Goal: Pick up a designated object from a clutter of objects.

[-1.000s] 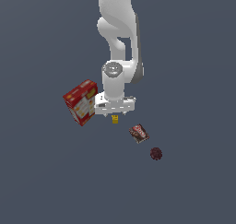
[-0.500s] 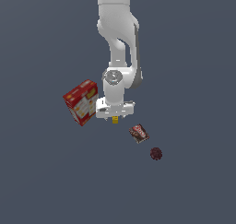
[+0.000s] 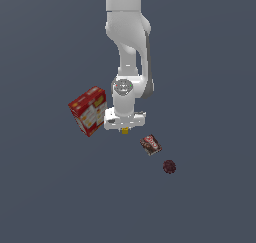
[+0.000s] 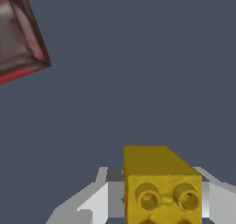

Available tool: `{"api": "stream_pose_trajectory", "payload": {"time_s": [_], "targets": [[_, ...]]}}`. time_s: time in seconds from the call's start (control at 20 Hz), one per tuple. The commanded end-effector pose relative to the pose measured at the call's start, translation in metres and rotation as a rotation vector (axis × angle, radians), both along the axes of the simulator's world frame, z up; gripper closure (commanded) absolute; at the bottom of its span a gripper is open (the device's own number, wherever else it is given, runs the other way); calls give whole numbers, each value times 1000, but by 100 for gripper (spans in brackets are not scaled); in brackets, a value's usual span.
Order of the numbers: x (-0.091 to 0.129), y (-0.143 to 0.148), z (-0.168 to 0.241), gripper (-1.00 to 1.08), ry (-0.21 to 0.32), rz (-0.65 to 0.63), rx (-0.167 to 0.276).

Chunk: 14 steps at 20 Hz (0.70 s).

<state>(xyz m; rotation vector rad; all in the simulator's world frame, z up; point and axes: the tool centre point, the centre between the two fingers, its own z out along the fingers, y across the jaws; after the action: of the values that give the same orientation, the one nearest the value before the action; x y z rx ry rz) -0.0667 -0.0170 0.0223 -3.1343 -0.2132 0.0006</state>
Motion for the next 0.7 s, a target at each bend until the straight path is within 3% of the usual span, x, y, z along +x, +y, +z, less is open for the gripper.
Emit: {"api": "stream_pose_trajectory", "payload": {"time_s": [0.0, 0.65], "targets": [[0, 0, 0, 108, 0, 0, 0], [1, -2, 11, 108, 0, 0, 0]]}}
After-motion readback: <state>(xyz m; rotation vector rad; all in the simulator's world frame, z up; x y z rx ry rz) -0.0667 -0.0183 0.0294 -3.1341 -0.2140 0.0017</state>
